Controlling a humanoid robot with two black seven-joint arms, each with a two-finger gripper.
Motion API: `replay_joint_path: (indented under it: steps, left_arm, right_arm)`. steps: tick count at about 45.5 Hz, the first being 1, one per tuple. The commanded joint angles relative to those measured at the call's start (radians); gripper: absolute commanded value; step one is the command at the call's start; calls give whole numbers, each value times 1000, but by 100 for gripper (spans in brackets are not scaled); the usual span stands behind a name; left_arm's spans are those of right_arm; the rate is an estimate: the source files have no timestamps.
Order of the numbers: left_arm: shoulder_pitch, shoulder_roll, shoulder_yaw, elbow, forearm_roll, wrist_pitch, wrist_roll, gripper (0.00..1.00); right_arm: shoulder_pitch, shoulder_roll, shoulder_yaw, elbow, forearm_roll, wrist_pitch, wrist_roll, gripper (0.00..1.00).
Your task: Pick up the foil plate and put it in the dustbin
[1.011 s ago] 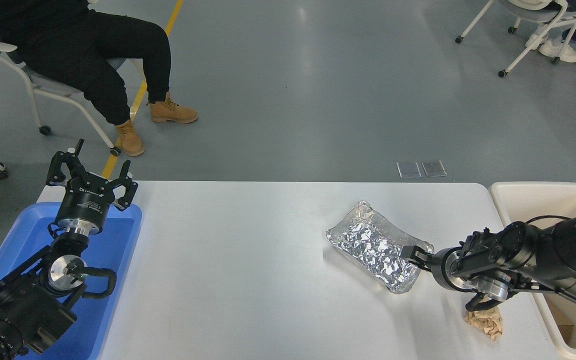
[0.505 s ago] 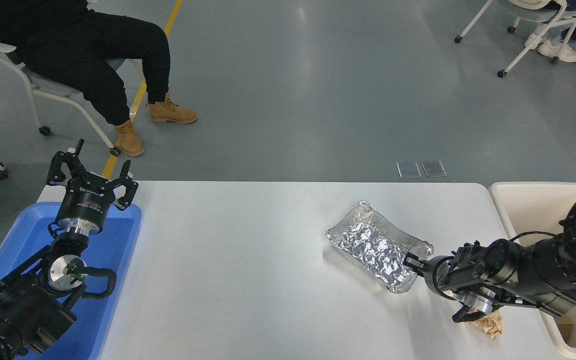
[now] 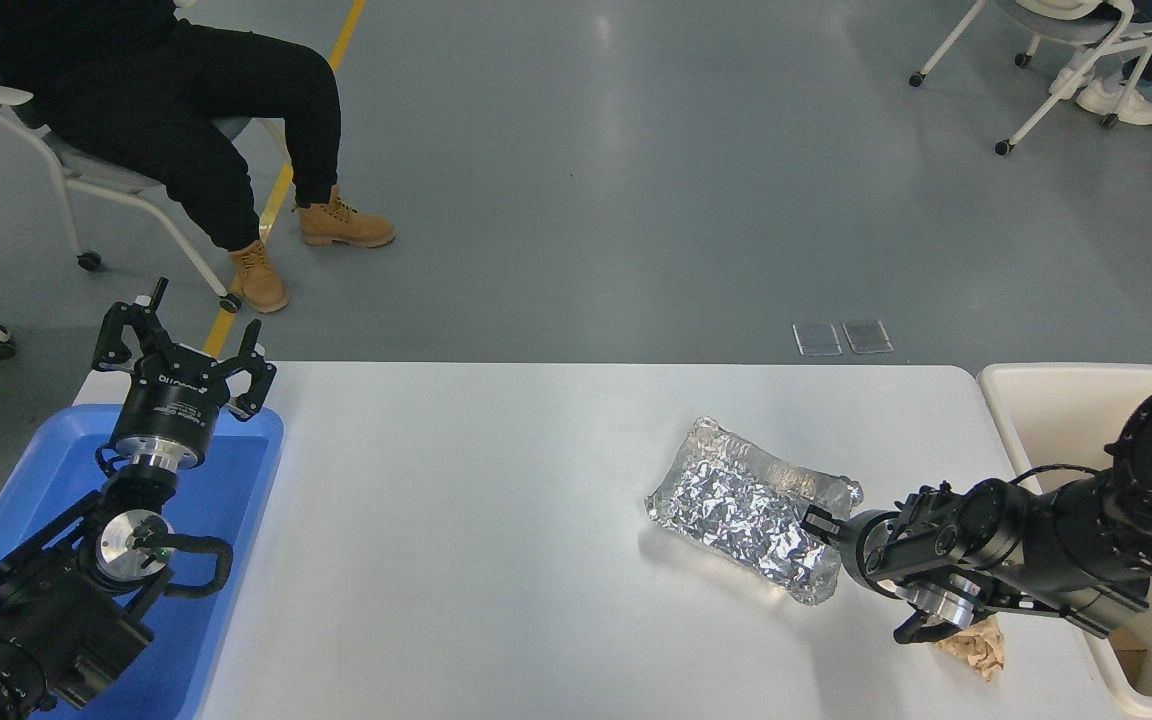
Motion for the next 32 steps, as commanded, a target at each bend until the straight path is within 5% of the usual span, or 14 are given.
replay_joint_path:
  steps: [1, 32]
  left_arm:
    - [0, 0, 0, 0, 0, 0, 0, 99]
    - [0, 0, 1, 0, 0, 0, 0, 99]
  right_arm:
    - [138, -89, -13, 71, 6, 82, 1, 0]
    - [845, -336, -209, 224, 6, 487, 2, 0]
